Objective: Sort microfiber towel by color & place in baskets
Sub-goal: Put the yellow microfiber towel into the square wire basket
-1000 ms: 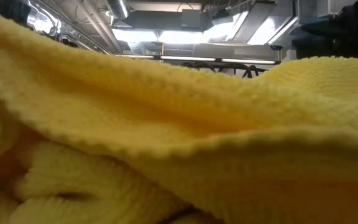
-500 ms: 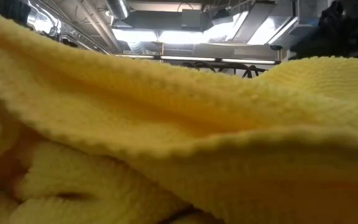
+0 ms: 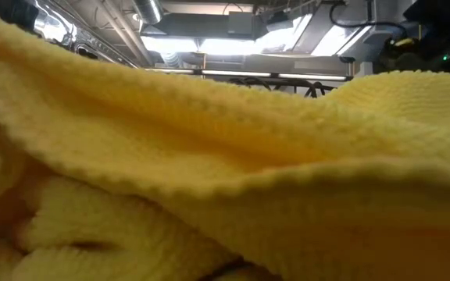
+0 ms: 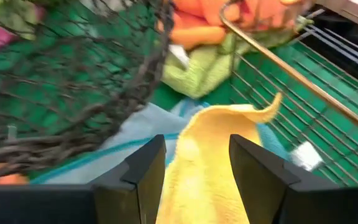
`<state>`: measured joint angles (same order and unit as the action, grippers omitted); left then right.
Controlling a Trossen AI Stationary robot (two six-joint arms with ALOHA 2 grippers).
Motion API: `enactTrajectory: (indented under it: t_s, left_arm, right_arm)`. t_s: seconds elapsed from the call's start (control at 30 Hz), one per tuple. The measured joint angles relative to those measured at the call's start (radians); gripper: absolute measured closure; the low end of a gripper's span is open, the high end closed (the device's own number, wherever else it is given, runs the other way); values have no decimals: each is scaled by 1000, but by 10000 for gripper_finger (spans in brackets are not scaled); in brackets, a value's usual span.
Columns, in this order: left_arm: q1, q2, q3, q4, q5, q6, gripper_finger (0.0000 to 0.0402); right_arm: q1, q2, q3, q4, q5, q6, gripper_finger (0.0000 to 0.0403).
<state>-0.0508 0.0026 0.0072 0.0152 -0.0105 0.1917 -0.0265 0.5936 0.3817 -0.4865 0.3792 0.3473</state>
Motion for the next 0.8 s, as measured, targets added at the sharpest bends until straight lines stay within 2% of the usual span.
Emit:
enactTrajectory:
  t_s: [0.63, 0.8]
  left_arm:
    - [0, 0, 0, 0, 0, -1, 280]
    - [0, 0, 0, 0, 0, -1, 280]
  right_arm:
    - [0, 155, 1, -14, -13, -4, 227]
    - [0, 178, 2, -13, -13, -4, 273]
